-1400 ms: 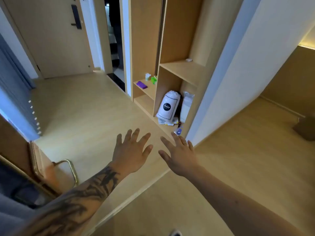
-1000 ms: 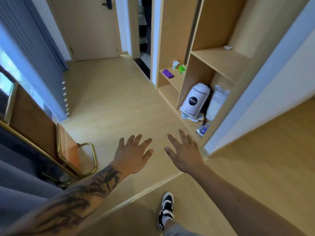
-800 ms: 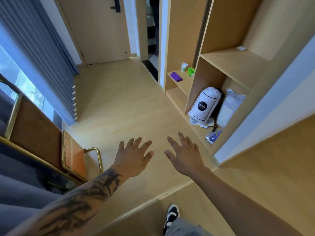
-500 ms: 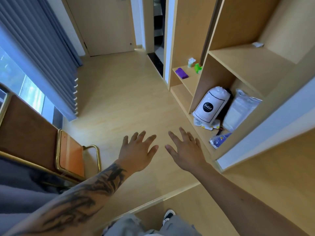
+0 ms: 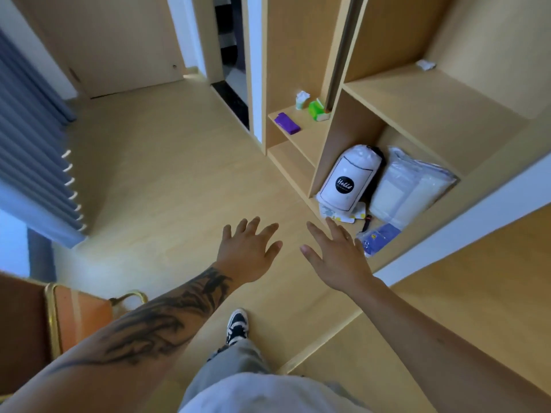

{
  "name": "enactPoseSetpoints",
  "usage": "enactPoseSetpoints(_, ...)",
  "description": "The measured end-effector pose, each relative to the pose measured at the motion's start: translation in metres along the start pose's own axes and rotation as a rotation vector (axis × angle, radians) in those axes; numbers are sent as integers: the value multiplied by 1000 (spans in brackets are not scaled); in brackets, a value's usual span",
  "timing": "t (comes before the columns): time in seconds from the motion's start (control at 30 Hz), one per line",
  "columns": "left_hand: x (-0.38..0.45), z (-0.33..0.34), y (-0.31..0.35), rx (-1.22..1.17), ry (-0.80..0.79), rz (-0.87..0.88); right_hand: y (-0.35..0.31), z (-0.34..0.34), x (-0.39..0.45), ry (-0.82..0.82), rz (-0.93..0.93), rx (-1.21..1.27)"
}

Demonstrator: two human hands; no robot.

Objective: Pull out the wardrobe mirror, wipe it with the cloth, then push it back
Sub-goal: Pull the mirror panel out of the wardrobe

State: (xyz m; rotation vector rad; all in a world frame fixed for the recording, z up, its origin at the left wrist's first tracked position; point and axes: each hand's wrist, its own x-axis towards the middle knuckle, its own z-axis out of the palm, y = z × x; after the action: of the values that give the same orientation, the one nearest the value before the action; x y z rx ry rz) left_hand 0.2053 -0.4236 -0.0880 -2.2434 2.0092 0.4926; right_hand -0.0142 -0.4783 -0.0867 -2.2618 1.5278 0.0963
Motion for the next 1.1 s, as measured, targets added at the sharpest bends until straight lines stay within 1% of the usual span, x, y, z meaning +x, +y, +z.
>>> enactPoseSetpoints(0.2,94,-54,-48,-20,44,133,-41,-30,73,50,139,18)
enactPoseSetpoints(0.3,132,-78,-73,12,72,200,-63,-39,105,91,179,56)
enactPoseSetpoints(0.43,177,-100,-101,20,82,243,-79,-51,147,166,217,95)
enactPoseSetpoints(0.57,218,-117,-117,-7,66,266,-83,-64,188,197,266,115)
enactPoseSetpoints(0.8,298,-160,-138,-36,101,252,-83,-88,274,225,241,85)
enactPoseSetpoints(0.93,349,-185,-146,14,123,249,-82,-106,339,246,207,89)
enactPoseSetpoints(1.1,423,-211,-157,62,129,228,-82,-125,425,227,188,110)
